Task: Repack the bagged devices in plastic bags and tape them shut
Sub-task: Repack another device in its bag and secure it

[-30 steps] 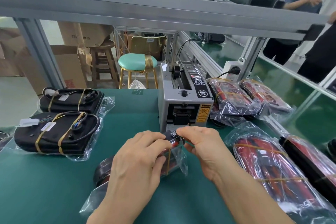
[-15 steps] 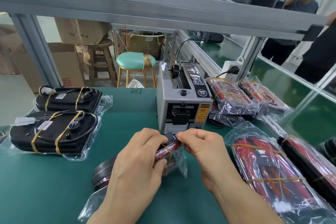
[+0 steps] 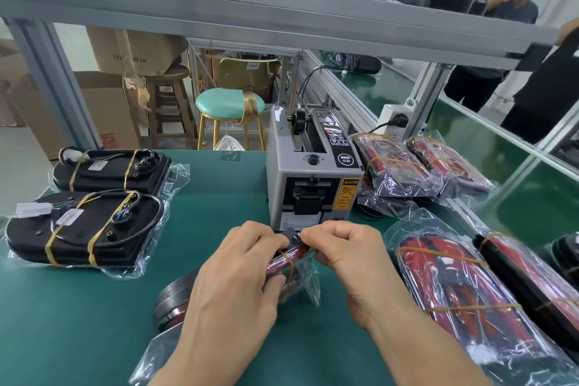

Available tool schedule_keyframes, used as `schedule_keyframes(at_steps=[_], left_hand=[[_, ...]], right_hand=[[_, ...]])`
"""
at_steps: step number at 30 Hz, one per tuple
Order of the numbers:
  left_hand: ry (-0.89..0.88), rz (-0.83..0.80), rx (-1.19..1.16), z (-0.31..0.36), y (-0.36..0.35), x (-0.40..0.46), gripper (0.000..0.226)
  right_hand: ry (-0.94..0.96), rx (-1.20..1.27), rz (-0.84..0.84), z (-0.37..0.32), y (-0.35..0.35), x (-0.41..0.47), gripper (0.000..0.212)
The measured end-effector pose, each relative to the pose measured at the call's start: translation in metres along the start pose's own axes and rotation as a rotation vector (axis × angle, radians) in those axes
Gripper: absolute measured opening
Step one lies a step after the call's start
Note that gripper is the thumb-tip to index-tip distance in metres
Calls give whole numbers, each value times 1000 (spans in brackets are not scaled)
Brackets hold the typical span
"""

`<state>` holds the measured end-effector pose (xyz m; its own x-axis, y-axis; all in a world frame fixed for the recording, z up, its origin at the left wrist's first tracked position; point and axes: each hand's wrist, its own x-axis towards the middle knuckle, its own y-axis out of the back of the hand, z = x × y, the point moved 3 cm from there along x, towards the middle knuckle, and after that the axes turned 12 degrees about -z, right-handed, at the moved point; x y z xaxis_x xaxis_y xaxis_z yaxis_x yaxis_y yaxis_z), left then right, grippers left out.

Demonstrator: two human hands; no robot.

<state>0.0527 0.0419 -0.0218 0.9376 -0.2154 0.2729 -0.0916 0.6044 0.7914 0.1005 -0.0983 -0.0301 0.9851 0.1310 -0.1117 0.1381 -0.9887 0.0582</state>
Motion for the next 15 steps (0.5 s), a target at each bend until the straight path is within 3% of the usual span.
schedule_keyframes(at_steps=[10,15], left_hand=[[-39,-26,4,3,0,1,59],[-58,-35,41,3,-1,3,54]], right_hand=[[52,-118,77,-1,1,-1,16],[71,-165,87,0,2,-1,13]])
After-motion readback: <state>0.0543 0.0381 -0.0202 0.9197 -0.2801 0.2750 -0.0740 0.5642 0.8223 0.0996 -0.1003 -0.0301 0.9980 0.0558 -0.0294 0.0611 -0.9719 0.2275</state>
